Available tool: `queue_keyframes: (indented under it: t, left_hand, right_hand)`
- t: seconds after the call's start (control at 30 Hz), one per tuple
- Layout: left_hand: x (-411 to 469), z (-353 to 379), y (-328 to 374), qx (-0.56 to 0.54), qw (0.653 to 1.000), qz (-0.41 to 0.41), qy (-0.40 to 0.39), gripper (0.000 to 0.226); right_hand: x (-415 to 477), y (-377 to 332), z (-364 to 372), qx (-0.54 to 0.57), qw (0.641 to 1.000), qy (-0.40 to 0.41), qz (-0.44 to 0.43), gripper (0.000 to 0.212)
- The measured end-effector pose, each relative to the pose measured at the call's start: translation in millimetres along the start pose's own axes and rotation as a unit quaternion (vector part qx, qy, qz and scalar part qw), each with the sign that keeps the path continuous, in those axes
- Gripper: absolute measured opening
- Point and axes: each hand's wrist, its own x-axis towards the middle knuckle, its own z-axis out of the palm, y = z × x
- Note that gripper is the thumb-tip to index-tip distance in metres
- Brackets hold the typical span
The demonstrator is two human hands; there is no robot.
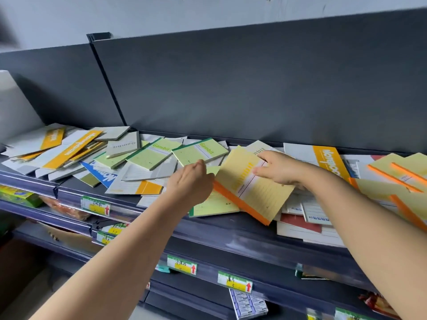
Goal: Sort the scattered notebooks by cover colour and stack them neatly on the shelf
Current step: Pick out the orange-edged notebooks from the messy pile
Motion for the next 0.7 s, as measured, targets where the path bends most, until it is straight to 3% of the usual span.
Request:
queue_keyframes:
  t: [0.17, 0.3, 0.43, 0.53, 0.6, 0.7]
  left_hand:
    - [14, 9, 41, -0.193, 0.980, 0.007, -0.046, 0.039]
    - [15, 17, 82, -0.417, 0.898, 0.003, -0.141, 0.029]
    - [16, 32, 113, -0.431, 0.889, 0.029, -0.153, 0.024]
    - [16, 40, 139, -0.439, 0.884, 0.054, -0.152, 0.027]
    - [17, 44, 155, -0.385, 0.910, 0.099, -0.121, 0.026]
    - [21, 46, 173, -0.246, 0.956, 0.146, -0.063, 0.027]
  right_hand:
    - [-19, 30, -14, 0.161, 0.979, 0.106, 0.061, 0.013]
    - [-40, 49, -13, 0.210, 0.961, 0.163, 0.080, 0.012]
    - [-69, 65, -13, 0.203, 0.945, 0.236, 0.103, 0.026]
    - [-94, 82, -20, 0.125, 0.953, 0.240, 0.138, 0.011]
    - [-111, 95, -26, 0.034, 0.957, 0.235, 0.167, 0.015]
    - [-139, 119, -38, -0.069, 0.926, 0.286, 0.236, 0.026]
